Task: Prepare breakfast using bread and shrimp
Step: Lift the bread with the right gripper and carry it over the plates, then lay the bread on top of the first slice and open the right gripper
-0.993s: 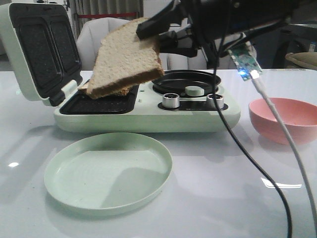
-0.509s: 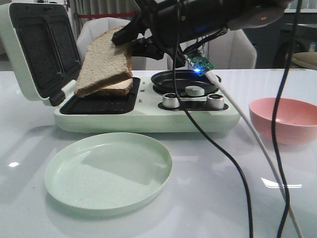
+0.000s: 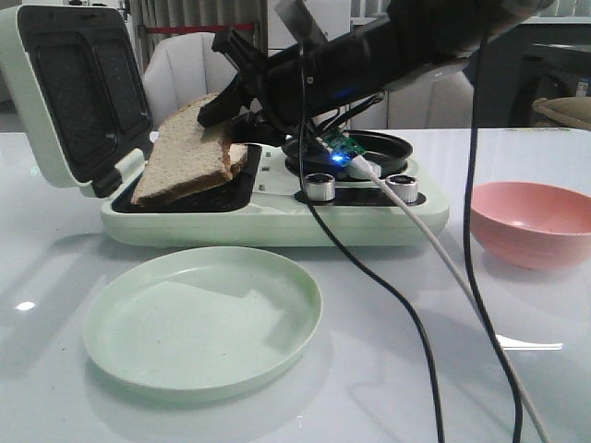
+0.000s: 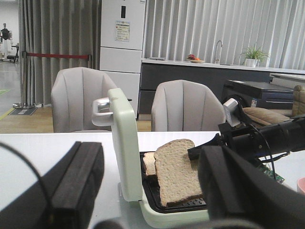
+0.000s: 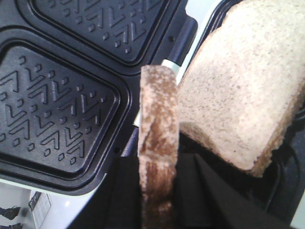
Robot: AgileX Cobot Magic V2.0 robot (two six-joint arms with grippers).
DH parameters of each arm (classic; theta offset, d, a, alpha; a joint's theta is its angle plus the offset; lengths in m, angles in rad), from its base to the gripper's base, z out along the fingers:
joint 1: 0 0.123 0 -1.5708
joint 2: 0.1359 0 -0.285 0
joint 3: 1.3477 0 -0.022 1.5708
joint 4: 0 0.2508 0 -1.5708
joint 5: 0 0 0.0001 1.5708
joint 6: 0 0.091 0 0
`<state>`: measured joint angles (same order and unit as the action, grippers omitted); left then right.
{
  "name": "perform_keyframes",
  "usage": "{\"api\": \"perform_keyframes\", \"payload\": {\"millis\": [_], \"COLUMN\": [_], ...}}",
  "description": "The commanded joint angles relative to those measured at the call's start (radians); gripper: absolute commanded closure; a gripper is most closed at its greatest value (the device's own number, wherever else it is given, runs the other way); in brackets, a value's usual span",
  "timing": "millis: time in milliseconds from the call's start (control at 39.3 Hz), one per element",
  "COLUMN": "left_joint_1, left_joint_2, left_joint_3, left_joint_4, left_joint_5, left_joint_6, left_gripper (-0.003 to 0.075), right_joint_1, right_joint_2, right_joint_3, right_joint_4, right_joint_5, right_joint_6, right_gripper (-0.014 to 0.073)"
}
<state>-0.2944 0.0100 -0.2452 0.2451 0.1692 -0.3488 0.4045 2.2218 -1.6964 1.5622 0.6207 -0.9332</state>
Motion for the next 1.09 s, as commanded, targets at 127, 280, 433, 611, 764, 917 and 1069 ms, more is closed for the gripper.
{"api": "perform_keyframes", "payload": {"millis": [127, 280, 433, 611, 764, 917, 1069], "left_joint_1": [-0.007, -0.007, -0.007, -0.007, -0.007, -0.007, -0.007], "left_joint_2": [0.011, 0.011, 0.011, 0.011, 0.011, 0.011, 0.011], "left_joint_3": [-0.026, -0.026, -0.026, -0.026, -0.026, -0.026, -0.026], "left_joint_4": [-0.009, -0.009, -0.009, -0.009, -0.009, -0.009, -0.009], "left_joint_5": [-0.079, -0.079, -0.079, -0.079, -0.079, -0.079, -0.079], "left_joint_6": [-0.008, -0.008, -0.008, -0.008, -0.008, -0.008, -0.008], "left_gripper": [0.0228, 0.0228, 0.0228, 0.0228, 0.0228, 0.0228, 0.0228], "right_joint_1": [0.029, 0.031, 0.031, 0.031, 0.037, 0.038, 0.038], "right_joint_2": [-0.065, -0.065, -0.078, -0.131, -0.179, -0.227, -0.287], "right_joint_3": [-0.059, -0.063, -0.079, -0.079, -0.079, -0.079, -0.079], "right_joint_4": [-0.063, -0.079, -0.193, -0.411, -0.556, -0.698, -0.901], "right_joint_5": [-0.030, -0.059, -0.075, -0.175, -0.214, -0.225, -0.218], "right_joint_6": [0.000, 0.000, 0.031, 0.140, 0.204, 0.281, 0.396], "right_gripper": [-0.0012, -0.0017, -0.0017, -0.0017, -0.0017, -0.0017, -0.0017]}}
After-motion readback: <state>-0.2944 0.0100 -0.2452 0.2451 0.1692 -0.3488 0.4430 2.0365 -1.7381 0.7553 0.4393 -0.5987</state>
